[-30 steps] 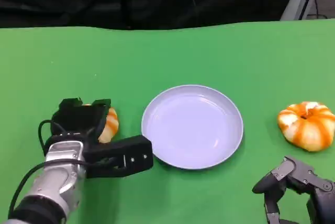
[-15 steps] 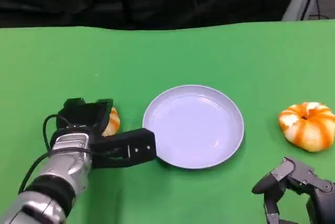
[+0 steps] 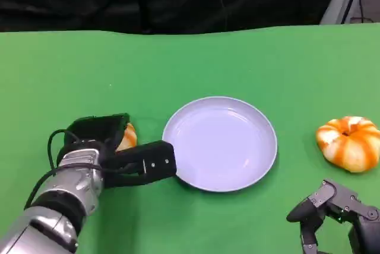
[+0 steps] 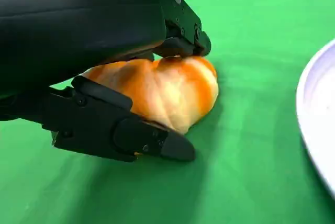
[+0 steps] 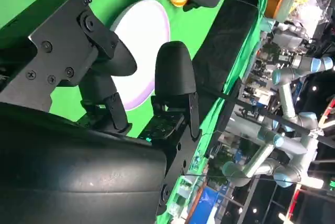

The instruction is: Grasp the bread from the table and place it into the plate.

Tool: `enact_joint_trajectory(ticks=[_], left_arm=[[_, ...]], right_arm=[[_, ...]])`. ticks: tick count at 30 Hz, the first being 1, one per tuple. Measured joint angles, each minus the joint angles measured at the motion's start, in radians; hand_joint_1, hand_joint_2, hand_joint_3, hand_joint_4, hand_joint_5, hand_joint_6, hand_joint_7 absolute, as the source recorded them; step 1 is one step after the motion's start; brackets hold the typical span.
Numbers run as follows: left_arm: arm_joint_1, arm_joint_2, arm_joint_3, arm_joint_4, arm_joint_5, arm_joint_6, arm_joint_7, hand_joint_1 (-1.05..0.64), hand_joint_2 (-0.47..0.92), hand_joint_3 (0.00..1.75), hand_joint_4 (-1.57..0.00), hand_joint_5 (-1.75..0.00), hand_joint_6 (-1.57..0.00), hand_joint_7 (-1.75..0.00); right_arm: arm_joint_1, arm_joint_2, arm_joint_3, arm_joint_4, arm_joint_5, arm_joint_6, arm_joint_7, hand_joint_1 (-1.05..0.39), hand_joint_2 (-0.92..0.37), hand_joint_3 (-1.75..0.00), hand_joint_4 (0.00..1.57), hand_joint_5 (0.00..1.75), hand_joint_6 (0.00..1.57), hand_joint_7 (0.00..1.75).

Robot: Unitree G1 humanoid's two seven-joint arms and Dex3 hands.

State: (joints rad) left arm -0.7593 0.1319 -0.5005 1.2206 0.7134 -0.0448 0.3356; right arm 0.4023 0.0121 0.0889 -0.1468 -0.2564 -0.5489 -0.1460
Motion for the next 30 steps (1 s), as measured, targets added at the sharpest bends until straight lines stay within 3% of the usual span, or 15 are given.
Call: enact_joint_trajectory(ticks=[2, 3, 7, 10, 16, 18, 19, 22, 30], left_arm=[[0.036, 0.017, 0.0, -0.012, -0.002, -0.087, 0.116, -0.14, 0.86, 0.25, -0.84, -1.72, -0.83, -1.18], [0.048, 0.023, 0.0, -0.017, -0.003, -0.119, 0.155, -0.13, 0.85, 0.28, -0.85, -1.73, -0.82, -1.24], [0.066, 0.035, -0.003, -0.023, -0.003, -0.183, 0.242, -0.13, 0.82, 0.31, -0.85, -1.75, -0.81, -1.29], [0.074, 0.04, -0.005, -0.035, -0.003, -0.2, 0.269, -0.13, 0.74, 0.52, -0.81, -1.75, -0.92, -1.07], [0.097, 0.052, -0.006, -0.059, -0.003, -0.215, 0.296, -0.12, 0.67, 0.66, -0.82, -1.75, -0.94, -1.05], [0.106, 0.056, -0.007, -0.07, 0.002, -0.218, 0.326, -0.12, 0.55, 0.86, -0.86, -1.75, -0.77, -1.55], [0.113, 0.06, -0.007, -0.087, 0.006, -0.228, 0.362, -0.12, 0.52, 0.92, -0.87, -1.75, -0.73, -1.65], [0.125, 0.073, -0.006, -0.155, 0.027, -0.256, 0.449, -0.12, 0.43, 1.08, -0.87, -1.75, -0.68, -1.74], [0.125, 0.078, -0.004, -0.244, 0.039, -0.285, 0.484, -0.12, 0.32, 1.26, -0.92, -1.75, -0.7, -1.75]], right_arm=[[0.001, 0.0, -0.001, 0.0, 0.0, 0.003, 0.0, 0.09, -0.33, -1.35, 0.84, 1.65, 0.82, 1.29], [0.001, 0.0, 0.0, 0.0, 0.0, 0.003, 0.0, 0.09, -0.33, -1.35, 0.84, 1.65, 0.82, 1.29], [0.0, 0.0, 0.0, 0.0, 0.0, 0.005, 0.0, 0.09, -0.33, -1.35, 0.84, 1.65, 0.82, 1.29], [-0.001, 0.0, 0.0, 0.0, 0.0, 0.006, 0.0, 0.1, -0.33, -1.35, 0.85, 1.65, 0.81, 1.29], [-0.001, 0.0, 0.0, 0.0, 0.0, 0.008, 0.0, 0.09, -0.33, -1.35, 0.85, 1.65, 0.81, 1.29], [-0.001, 0.0, 0.0, 0.0, 0.0, 0.01, 0.0, 0.11, -0.33, -1.35, 0.84, 1.65, 0.81, 1.29], [-0.002, 0.0, 0.0, 0.0, 0.0, 0.01, 0.0, 0.11, -0.33, -1.35, 0.84, 1.65, 0.81, 1.29], [-0.006, 0.0, 0.0, 0.0, 0.001, 0.01, 0.0, 0.11, -0.33, -1.35, 0.83, 1.64, 0.82, 1.3], [-0.007, 0.0, 0.0, 0.0, 0.001, 0.012, 0.001, 0.11, -0.34, -1.34, 0.84, 1.64, 0.81, 1.3]])
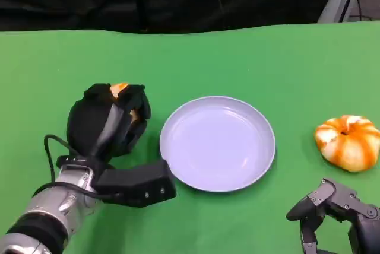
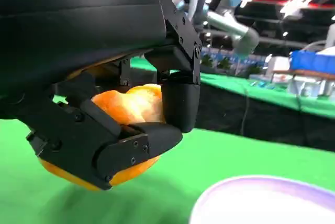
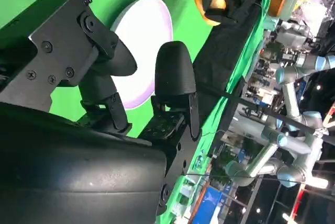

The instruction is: Grasp the bread from the table and place it into the plate.

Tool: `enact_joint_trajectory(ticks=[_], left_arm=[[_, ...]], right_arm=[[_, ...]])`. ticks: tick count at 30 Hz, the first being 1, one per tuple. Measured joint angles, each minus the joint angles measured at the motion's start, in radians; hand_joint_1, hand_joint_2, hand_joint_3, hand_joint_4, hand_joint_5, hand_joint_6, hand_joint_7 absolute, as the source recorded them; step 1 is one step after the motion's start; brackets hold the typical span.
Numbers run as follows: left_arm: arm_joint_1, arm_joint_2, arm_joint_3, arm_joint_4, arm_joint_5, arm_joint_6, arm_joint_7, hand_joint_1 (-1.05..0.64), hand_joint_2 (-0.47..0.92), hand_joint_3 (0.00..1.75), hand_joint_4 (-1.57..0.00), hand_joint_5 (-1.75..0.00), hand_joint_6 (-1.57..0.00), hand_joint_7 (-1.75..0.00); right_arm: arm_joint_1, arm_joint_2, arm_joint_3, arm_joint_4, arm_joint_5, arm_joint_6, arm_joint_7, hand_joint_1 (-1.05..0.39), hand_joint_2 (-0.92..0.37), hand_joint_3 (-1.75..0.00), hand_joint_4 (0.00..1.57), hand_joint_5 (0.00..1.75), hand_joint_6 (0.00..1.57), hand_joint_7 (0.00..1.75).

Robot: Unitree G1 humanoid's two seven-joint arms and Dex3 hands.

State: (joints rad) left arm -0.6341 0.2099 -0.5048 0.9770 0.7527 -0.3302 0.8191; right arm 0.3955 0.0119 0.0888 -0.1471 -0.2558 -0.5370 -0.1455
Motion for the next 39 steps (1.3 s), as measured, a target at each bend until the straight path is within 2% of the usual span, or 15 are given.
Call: enact_joint_trajectory(ticks=[8, 10, 12, 20, 24, 25, 27, 28, 29, 30, 31, 33, 36, 37, 39], left_arm=[[0.0, 0.0, 0.002, -0.074, 0.008, -0.021, -0.003, -0.13, 0.28, 1.37, -0.93, -1.75, -0.7, -1.75], [-0.001, -0.001, 0.003, -0.097, 0.008, -0.032, -0.005, -0.14, 0.24, 1.48, -0.95, -1.75, -0.72, -1.74], [-0.004, -0.011, 0.001, -0.119, 0.008, -0.053, -0.012, -0.15, 0.23, 1.51, -0.96, -1.75, -0.72, -1.75], [-0.046, -0.096, -0.021, -0.135, 0.029, -0.071, -0.082, -0.11, 0.21, 1.4, -0.93, -1.75, -0.72, -1.75], [-0.081, -0.168, -0.018, -0.071, -0.011, -0.068, -0.185, -0.08, 0.25, 1.34, -0.92, -1.75, -0.72, -1.75], [-0.081, -0.181, -0.018, -0.06, -0.015, -0.068, -0.202, -0.09, 0.3, 1.26, -0.89, -1.75, -0.7, -1.74], [-0.088, -0.198, -0.018, -0.044, -0.02, -0.059, -0.246, -0.1, 0.39, 1.11, -0.85, -1.75, -0.7, -1.62], [-0.095, -0.206, -0.019, -0.036, -0.022, -0.049, -0.273, -0.15, 0.48, 0.94, -0.75, -1.66, -0.7, -1.33], [-0.102, -0.213, -0.019, -0.031, -0.027, -0.038, -0.31, -0.2, 0.65, 0.66, -0.65, -1.43, -0.7, -0.91], [-0.111, -0.22, -0.021, -0.03, -0.032, -0.023, -0.365, -0.22, 0.75, 0.47, -0.6, -1.32, -0.7, -0.67], [-0.117, -0.224, -0.025, -0.03, -0.038, -0.013, -0.41, -0.26, 0.85, 0.3, -0.48, -1.1, -0.63, -0.42], [-0.127, -0.225, -0.043, -0.031, -0.038, 0.009, -0.508, -0.28, 0.9, 0.2, -0.42, -0.98, -0.59, -0.28], [-0.128, -0.225, -0.052, -0.039, -0.038, 0.031, -0.577, -0.28, 0.92, 0.17, -0.4, -0.94, -0.58, -0.23], [-0.128, -0.225, -0.052, -0.045, -0.038, 0.036, -0.586, -0.52, 0.92, 0.26, -0.17, -0.59, -0.33, -0.12], [-0.128, -0.217, -0.061, -0.072, -0.038, 0.044, -0.639, -0.65, 0.92, 0.31, -0.04, -0.39, -0.2, -0.06]], right_arm=[[0.0, 0.0, 0.0, 0.0, -0.001, 0.0, 0.0, 0.13, -0.34, -1.35, 0.84, 1.65, 0.81, 1.3], [0.0, 0.0, 0.0, 0.0, -0.001, 0.0, 0.0, 0.13, -0.34, -1.35, 0.84, 1.65, 0.81, 1.3], [0.0, 0.0, 0.0, 0.0, -0.001, 0.0, 0.0, 0.13, -0.34, -1.35, 0.84, 1.65, 0.81, 1.3], [0.001, 0.0, 0.0, 0.0, 0.0, 0.0, 0.0, 0.12, -0.33, -1.35, 0.84, 1.67, 0.81, 1.31], [0.0, 0.001, 0.002, 0.0, -0.002, -0.001, -0.001, 0.12, -0.33, -1.34, 0.83, 1.68, 0.81, 1.3], [-0.001, 0.001, 0.002, 0.0, -0.003, -0.001, -0.001, 0.12, -0.34, -1.35, 0.83, 1.68, 0.81, 1.3], [0.001, 0.001, 0.001, 0.0, -0.003, -0.001, -0.002, 0.13, -0.34, -1.35, 0.83, 1.68, 0.81, 1.3], [0.001, 0.001, 0.001, 0.0, -0.003, -0.001, -0.002, 0.13, -0.34, -1.35, 0.83, 1.68, 0.81, 1.3], [0.001, 0.001, 0.001, 0.0, -0.003, -0.001, -0.002, 0.13, -0.34, -1.35, 0.83, 1.68, 0.81, 1.3], [0.001, 0.001, 0.001, 0.0, -0.003, -0.001, -0.002, 0.13, -0.34, -1.35, 0.83, 1.68, 0.81, 1.3], [0.001, 0.001, 0.001, 0.0, -0.004, -0.001, -0.002, 0.13, -0.34, -1.35, 0.83, 1.68, 0.81, 1.3], [0.0, 0.001, 0.002, 0.0, -0.004, -0.001, -0.002, 0.13, -0.34, -1.35, 0.83, 1.68, 0.81, 1.3], [0.001, 0.002, 0.002, 0.0, -0.004, 0.0, -0.003, 0.13, -0.34, -1.35, 0.83, 1.67, 0.81, 1.3], [0.001, 0.002, 0.002, 0.0, -0.004, 0.0, -0.003, 0.13, -0.34, -1.35, 0.84, 1.68, 0.81, 1.3], [0.001, 0.004, 0.003, -0.001, -0.009, 0.0, -0.004, 0.13, -0.34, -1.35, 0.84, 1.68, 0.81, 1.29]])
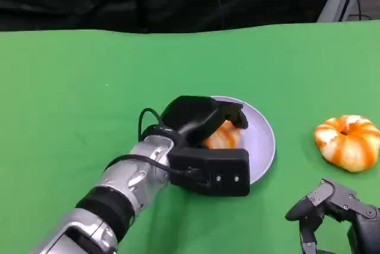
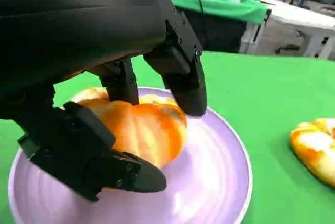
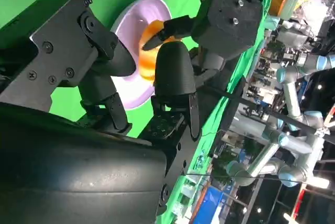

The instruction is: Grasp the bread from the table and place it into the plate.

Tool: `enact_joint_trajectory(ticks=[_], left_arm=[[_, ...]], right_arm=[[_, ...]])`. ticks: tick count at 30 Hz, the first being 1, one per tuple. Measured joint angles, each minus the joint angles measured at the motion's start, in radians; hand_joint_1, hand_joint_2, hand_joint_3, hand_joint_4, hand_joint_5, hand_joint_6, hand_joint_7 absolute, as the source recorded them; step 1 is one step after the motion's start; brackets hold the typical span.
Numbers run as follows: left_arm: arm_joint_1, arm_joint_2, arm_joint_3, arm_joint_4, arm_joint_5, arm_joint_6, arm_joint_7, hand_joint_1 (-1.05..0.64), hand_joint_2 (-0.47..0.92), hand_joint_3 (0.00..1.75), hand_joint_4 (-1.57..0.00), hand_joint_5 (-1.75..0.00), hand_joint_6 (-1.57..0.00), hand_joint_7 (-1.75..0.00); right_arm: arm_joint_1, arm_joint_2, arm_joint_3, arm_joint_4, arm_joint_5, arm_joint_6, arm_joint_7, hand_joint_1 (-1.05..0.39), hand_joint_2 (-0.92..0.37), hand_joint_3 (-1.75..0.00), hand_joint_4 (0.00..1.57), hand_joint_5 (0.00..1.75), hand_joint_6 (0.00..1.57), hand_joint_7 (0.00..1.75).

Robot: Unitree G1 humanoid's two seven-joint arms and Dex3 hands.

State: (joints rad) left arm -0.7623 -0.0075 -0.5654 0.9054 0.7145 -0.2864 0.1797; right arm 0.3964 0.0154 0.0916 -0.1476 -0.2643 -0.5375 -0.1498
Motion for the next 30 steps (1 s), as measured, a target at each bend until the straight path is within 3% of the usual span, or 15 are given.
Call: enact_joint_trajectory(ticks=[4, 5, 6, 9, 18, 26, 30], left_arm=[[0.001, 0.015, -0.019, -0.035, 0.001, 0.017, -0.079, -0.69, 0.92, 0.33, 0.0, -0.32, -0.16, -0.03], [0.001, 0.017, -0.021, -0.041, 0.001, 0.021, -0.084, -0.81, 0.92, 0.43, 0.0, -0.13, -0.08, -0.01], [0.001, 0.022, -0.028, -0.051, 0.008, 0.028, -0.093, -0.86, 0.92, 0.47, 0.0, -0.07, -0.05, -0.01], [0.001, 0.048, -0.065, -0.088, 0.053, 0.046, -0.123, -0.92, 0.92, 0.51, 0.0, -0.01, -0.03, 0.0], [0.032, 0.099, -0.068, -0.222, 0.075, 0.072, -0.138, -0.91, 0.92, 0.55, -0.05, -0.03, -0.06, -0.03], [0.131, 0.203, 0.013, -0.421, 0.022, 0.057, -0.17, -0.77, 0.92, 0.44, -0.21, -0.14, -0.18, -0.07], [0.244, 0.279, 0.091, -0.562, -0.059, -0.014, -0.174, -0.71, 0.92, 0.41, -0.29, -0.2, -0.23, -0.09]], right_arm=[[0.0, 0.005, 0.003, -0.001, -0.011, 0.0, -0.002, 0.13, -0.33, -1.36, 0.84, 1.68, 0.82, 1.29], [0.0, 0.007, 0.003, -0.001, -0.011, 0.0, -0.002, 0.13, -0.34, -1.36, 0.84, 1.67, 0.81, 1.29], [0.0, 0.008, 0.003, -0.001, -0.011, 0.0, -0.002, 0.14, -0.33, -1.37, 0.84, 1.67, 0.81, 1.29], [0.001, 0.008, 0.003, -0.002, -0.011, 0.0, -0.002, 0.14, -0.33, -1.38, 0.83, 1.67, 0.81, 1.3], [0.001, 0.009, 0.003, -0.003, -0.009, 0.0, -0.002, 0.13, -0.32, -1.37, 0.84, 1.68, 0.81, 1.3], [0.004, 0.009, 0.001, -0.005, -0.01, 0.0, -0.001, 0.11, -0.34, -1.34, 0.83, 1.68, 0.8, 1.3], [0.005, 0.009, -0.002, -0.004, -0.008, 0.0, 0.0, 0.12, -0.35, -1.35, 0.83, 1.68, 0.8, 1.3]])
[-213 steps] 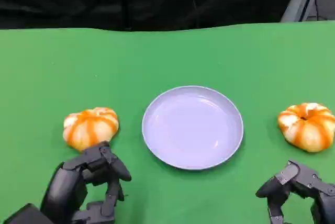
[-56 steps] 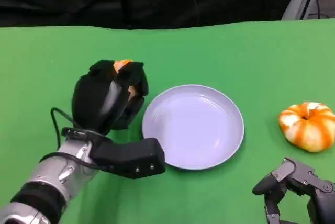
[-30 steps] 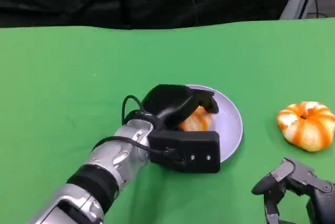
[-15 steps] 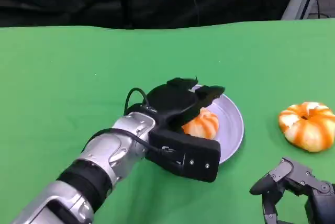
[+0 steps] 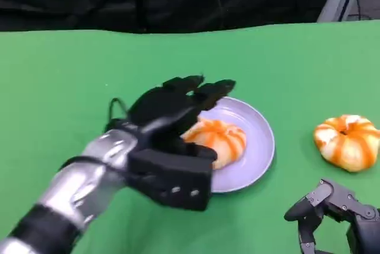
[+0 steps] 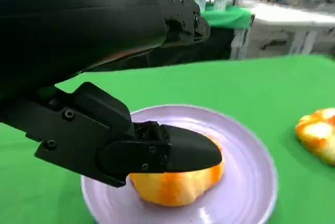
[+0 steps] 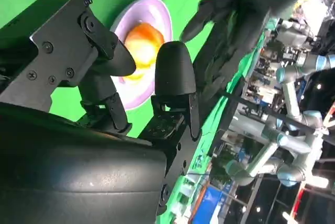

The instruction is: Grasp the bread from the table and place it into the plate.

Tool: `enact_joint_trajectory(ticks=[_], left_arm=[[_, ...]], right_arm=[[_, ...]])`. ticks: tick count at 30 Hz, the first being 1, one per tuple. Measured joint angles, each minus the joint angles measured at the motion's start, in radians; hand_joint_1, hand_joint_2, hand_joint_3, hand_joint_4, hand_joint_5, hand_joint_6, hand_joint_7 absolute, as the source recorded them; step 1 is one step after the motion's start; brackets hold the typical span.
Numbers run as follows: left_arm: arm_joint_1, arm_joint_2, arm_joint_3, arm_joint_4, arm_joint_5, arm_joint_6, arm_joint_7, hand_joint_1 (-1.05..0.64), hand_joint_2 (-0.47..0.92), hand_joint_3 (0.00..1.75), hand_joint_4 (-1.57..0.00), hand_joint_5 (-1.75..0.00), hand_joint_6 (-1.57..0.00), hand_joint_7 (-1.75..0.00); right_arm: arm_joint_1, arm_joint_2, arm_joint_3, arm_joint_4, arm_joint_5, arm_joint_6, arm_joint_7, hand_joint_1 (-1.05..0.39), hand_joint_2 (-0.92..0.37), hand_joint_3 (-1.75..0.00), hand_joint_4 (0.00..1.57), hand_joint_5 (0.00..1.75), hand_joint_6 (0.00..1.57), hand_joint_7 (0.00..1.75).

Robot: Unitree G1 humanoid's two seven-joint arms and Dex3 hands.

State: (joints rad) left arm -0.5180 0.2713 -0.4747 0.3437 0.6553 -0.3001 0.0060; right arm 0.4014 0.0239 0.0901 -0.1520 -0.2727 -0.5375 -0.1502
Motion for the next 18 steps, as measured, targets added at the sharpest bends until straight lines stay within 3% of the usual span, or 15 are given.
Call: enact_joint_trajectory(ticks=[8, 10, 14, 15, 18], left_arm=[[0.158, 0.082, 0.112, -0.148, -0.09, -0.08, -0.014, -0.64, 0.92, 0.31, -0.45, -0.31, -0.35, -0.12], [0.205, 0.098, 0.155, -0.177, -0.133, -0.091, -0.015, -0.55, 0.92, 0.21, -0.62, -0.42, -0.54, -0.18], [0.409, 0.079, 0.272, -0.264, -0.349, -0.141, -0.016, -0.26, 0.92, 0.13, -0.81, -0.56, -0.78, -0.26], [0.453, 0.064, 0.29, -0.269, -0.4, -0.158, -0.016, -0.18, 0.92, 0.13, -0.82, -0.73, -0.87, -0.3], [0.544, 0.016, 0.326, -0.272, -0.491, -0.204, -0.016, -0.09, 0.91, 0.17, -0.8, -0.96, -0.96, -0.37]], right_arm=[[0.005, 0.002, 0.003, 0.0, 0.002, 0.0, 0.003, 0.1, -0.34, -1.35, 0.82, 1.67, 0.8, 1.31], [0.001, 0.002, 0.005, 0.0, 0.0, 0.0, 0.005, 0.09, -0.35, -1.35, 0.82, 1.67, 0.79, 1.31], [0.008, 0.004, 0.005, -0.002, 0.001, 0.0, 0.004, 0.07, -0.35, -1.35, 0.82, 1.66, 0.79, 1.31], [0.009, 0.004, 0.005, -0.002, 0.0, 0.0, 0.004, 0.07, -0.35, -1.35, 0.82, 1.66, 0.79, 1.31], [0.008, 0.004, 0.005, -0.004, 0.0, -0.001, 0.005, 0.08, -0.35, -1.35, 0.82, 1.66, 0.79, 1.31]])
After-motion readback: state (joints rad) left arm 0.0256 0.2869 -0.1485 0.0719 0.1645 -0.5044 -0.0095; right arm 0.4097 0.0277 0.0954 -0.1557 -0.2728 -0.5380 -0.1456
